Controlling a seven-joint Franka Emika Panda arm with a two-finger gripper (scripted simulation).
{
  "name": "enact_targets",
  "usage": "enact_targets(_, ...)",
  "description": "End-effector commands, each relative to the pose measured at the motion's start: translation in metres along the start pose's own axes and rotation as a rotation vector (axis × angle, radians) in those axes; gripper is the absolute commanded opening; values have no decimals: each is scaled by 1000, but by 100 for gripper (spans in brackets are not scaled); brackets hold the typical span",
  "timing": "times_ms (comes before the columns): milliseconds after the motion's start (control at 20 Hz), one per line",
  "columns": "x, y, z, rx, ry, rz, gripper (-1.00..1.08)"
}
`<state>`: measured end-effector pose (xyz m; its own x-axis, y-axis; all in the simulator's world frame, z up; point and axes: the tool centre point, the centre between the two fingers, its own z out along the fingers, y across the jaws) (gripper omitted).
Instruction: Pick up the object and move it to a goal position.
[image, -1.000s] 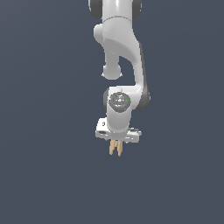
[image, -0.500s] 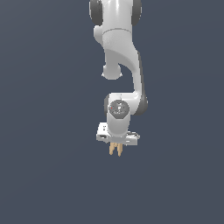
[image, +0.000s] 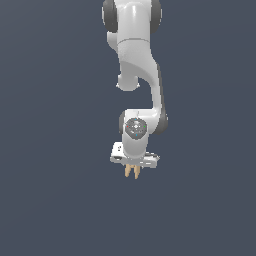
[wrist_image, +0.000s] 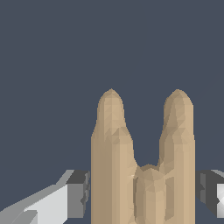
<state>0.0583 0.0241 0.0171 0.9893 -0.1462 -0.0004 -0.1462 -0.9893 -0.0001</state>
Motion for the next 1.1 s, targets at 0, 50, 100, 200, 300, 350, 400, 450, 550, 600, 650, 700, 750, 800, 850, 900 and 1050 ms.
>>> enact_targets(0,0,0,0,0,0,0,-100)
enact_targets(50,0,0,0,0,0,0,-100)
enact_targets(100,0,0,0,0,0,0,-100)
enact_targets(200,0,0,0,0,0,0,-100)
enact_targets(300,0,0,0,0,0,0,-100)
enact_targets(350,0,0,0,0,0,0,-100)
enact_targets(400,1,1,-1,0,1,0,-100)
enact_targets(450,1,1,-3,0,2,0,-100)
enact_targets(550,2,4,-9,1,5,-1,-100)
enact_targets(600,3,5,-13,1,7,-2,-100)
enact_targets(650,5,7,-17,2,10,-3,-100)
enact_targets(700,6,9,-23,2,12,-4,-100)
enact_targets(750,7,11,-29,3,16,-5,-100)
enact_targets(800,9,14,-36,3,19,-7,-100)
enact_targets(850,11,17,-43,4,24,-8,-100)
enact_targets(900,13,21,-52,5,28,-10,-100)
enact_targets(1050,20,33,-84,7,45,-16,-100)
